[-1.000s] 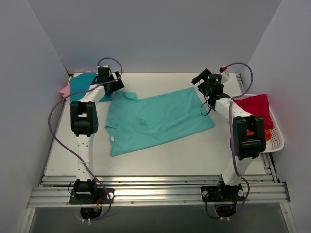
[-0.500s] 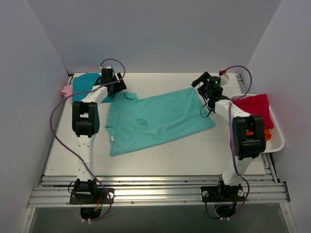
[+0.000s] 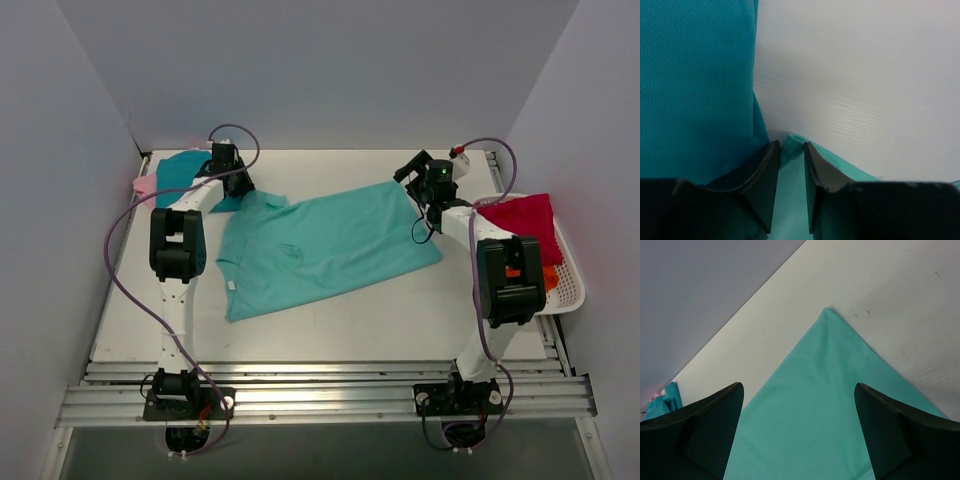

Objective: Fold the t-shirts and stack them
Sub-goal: Fold the tshirt

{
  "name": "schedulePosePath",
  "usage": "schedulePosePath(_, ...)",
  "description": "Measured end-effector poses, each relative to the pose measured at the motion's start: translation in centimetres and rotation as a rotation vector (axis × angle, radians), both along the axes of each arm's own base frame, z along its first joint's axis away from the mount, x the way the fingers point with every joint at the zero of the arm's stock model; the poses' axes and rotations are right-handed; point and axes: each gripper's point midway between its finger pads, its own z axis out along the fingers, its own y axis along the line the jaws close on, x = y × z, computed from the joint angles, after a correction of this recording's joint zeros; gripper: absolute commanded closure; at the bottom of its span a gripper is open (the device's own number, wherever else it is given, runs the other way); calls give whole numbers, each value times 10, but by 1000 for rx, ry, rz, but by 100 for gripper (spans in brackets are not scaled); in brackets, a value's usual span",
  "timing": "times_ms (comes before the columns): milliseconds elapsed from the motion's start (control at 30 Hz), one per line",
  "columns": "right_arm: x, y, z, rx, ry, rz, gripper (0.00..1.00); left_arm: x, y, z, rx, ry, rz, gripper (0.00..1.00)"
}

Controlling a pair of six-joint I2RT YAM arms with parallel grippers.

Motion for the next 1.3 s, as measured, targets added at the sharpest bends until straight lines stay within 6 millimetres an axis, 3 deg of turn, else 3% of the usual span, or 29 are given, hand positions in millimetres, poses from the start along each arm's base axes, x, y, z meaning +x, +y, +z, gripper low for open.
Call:
schedulePosePath(267,1,0,-16,-3,30,0,12,-6,-2,-5,-3,30,3,97)
schedulePosePath(600,4,1,-27,-6,48,0,12,-7,-1,-5,-1,28,2,98)
schedulePosePath(700,16,2,-35,-17,59,6,12,-15,1,-4,12,39,-4,98)
schedulePosePath(900,61,5,-42,-53,58,25,12,-24,4,1,34,42,-18,98)
schedulePosePath(1133,80,3,-61,-88,93,28,12,-25,8,13,31,17,-25,98)
schedulePosePath(1300,99,2,-83,-114,110,35,12,-31,10,3,21,35,-30,98)
